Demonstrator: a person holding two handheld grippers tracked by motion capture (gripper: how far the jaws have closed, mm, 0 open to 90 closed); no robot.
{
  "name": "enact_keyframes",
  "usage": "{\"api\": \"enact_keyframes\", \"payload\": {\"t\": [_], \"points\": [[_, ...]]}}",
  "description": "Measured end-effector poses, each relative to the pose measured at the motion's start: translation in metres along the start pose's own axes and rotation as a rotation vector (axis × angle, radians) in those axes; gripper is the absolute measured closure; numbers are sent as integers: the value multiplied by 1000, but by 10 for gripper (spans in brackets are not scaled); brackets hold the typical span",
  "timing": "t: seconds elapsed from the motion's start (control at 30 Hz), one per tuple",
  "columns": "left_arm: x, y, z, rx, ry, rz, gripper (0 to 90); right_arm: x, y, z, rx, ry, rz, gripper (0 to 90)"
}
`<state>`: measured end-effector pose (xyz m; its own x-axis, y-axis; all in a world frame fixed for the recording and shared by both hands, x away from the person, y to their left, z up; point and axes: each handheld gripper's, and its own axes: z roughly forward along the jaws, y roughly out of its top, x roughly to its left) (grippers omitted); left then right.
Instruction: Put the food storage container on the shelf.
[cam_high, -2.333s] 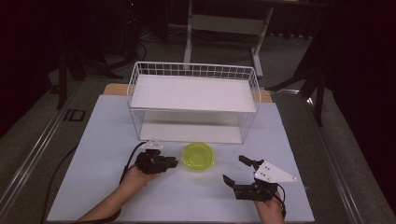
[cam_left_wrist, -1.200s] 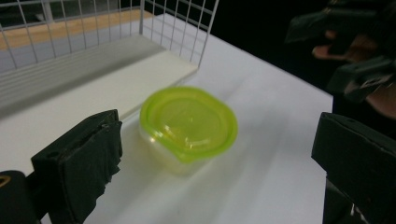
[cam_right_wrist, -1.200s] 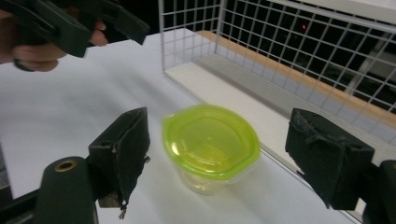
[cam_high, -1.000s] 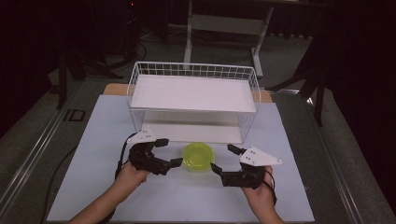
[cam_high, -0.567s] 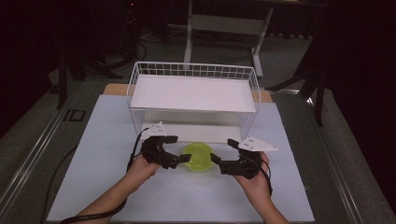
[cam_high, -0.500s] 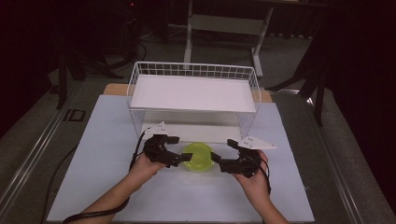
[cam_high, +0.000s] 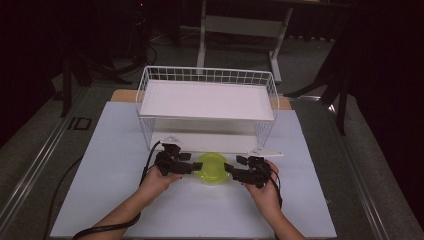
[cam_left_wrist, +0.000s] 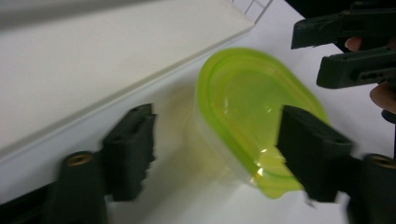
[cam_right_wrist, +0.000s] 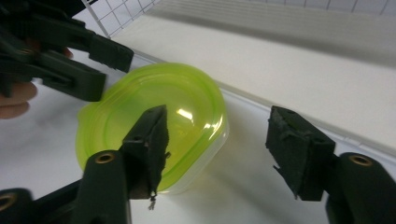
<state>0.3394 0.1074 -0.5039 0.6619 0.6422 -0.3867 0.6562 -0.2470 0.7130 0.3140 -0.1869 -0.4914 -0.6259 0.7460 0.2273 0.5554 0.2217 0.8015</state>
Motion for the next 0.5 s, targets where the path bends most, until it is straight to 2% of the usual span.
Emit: {"api": "enact_keyframes", "payload": {"t": [0.1,0.2,0.3,0.33,0.37,0.4,0.5], "points": [[1,-1,2,8,-9,-20,427,0,-1,2,16,-8,-3,400],[0,-2,5,28,-17,-20,494,0,-3,5,28,-5,5,427],[-3,-3,5,24,-29,-23,550,1,-6,8,44,-1,2,437],[-5,-3,4,25,-27,-10,563,1,-7,9,52,1,1,442],[-6,-3,4,27,-33,-4,590,2,-7,10,59,5,0,457],[-7,-3,4,29,-31,-3,614,3,-8,10,65,14,8,510],[-9,-4,1,45,-38,3,622,6,-8,8,67,30,13,585]]}}
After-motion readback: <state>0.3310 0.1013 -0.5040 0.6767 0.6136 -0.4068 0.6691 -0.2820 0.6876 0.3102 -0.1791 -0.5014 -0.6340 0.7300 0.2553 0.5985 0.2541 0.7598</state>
